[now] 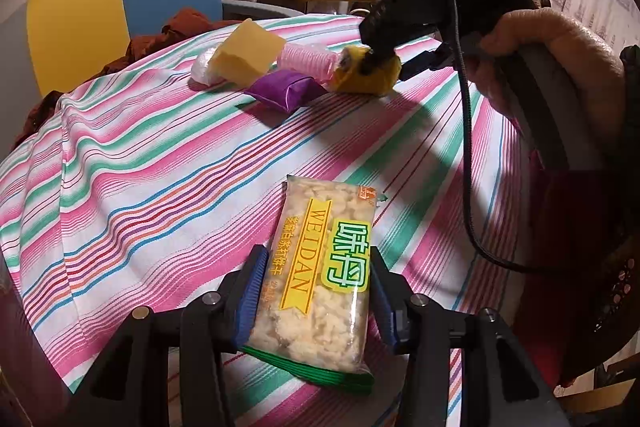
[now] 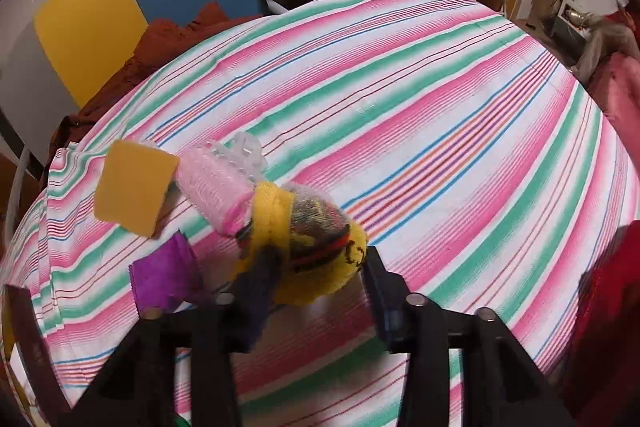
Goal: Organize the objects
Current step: 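Grasp the yellow knit sock bundle with the right gripper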
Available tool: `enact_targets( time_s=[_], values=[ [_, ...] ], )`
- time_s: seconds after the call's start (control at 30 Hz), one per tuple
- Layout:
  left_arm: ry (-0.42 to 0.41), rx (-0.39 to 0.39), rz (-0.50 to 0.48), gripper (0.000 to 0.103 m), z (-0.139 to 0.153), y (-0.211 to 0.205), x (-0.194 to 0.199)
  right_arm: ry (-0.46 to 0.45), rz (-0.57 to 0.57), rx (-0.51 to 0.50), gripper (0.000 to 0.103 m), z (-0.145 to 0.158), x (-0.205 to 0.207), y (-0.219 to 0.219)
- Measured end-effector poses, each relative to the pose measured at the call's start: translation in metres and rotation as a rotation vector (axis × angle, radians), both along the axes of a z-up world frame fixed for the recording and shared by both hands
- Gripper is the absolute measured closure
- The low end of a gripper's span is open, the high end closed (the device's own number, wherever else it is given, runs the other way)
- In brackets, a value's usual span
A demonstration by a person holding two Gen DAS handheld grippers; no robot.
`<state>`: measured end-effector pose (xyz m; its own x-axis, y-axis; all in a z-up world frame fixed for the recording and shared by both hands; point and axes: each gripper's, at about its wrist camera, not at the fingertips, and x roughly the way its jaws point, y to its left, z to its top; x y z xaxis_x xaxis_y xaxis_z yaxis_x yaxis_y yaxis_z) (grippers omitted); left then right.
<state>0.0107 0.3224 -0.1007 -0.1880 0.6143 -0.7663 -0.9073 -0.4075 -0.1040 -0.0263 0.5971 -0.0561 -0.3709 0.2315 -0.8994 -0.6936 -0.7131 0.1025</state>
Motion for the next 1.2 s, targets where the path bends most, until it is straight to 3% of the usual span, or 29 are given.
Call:
enact_targets(
  time_s=[0.2, 0.3, 0.43, 0.63, 0.7, 0.73, 0.77, 0.93, 1.07, 1.1, 1.13, 1.2],
  values=[
    [-0.006, 0.0, 0.016, 0.055, 0.002, -0.002, 0.001, 0.004, -0.124, 0.098, 0.074, 0.017, 0.025, 0.012],
    [-0.013, -0.005, 0.033, 0.057, 0.005, -0.005, 0.001, 0.062, -0.139, 0.058, 0.074, 0.021, 0.033, 0.016],
    [-0.027, -0.004, 0.059, 0.057, 0.008, -0.013, 0.004, 0.145, -0.077, 0.026, 0.074, 0.031, 0.032, 0.011],
    [-0.02, -0.02, 0.07, 0.057, 0.011, -0.015, 0.009, 0.104, -0.099, -0.029, 0.071, 0.021, 0.03, 0.016],
    [-0.013, -0.042, 0.097, 0.057, 0.012, -0.016, 0.009, 0.132, -0.108, -0.077, 0.051, 0.019, 0.031, 0.021],
    [-0.016, -0.039, 0.099, 0.057, 0.012, -0.017, 0.009, 0.139, -0.113, -0.1, 0.025, 0.017, 0.031, 0.024],
    [-0.02, -0.038, 0.101, 0.057, 0.013, -0.016, 0.008, 0.144, -0.123, -0.128, 0.012, 0.015, 0.031, 0.025],
    [-0.033, -0.025, 0.105, 0.056, 0.013, -0.017, 0.007, 0.114, -0.135, -0.124, 0.012, 0.01, 0.027, 0.023],
    [-0.036, -0.021, 0.106, 0.056, 0.013, -0.017, 0.007, 0.016, -0.099, -0.079, 0.015, 0.001, 0.014, 0.019],
    [-0.034, -0.021, 0.106, 0.056, 0.013, -0.017, 0.007, -0.013, -0.087, -0.064, 0.022, -0.001, 0.012, 0.016],
    [-0.031, -0.022, 0.105, 0.056, 0.014, -0.017, 0.007, -0.027, -0.073, -0.058, 0.048, -0.002, 0.01, 0.014],
    [-0.028, -0.021, 0.105, 0.057, 0.015, -0.017, 0.008, -0.029, -0.056, -0.028, 0.056, 0.002, 0.008, 0.009]
  ],
)
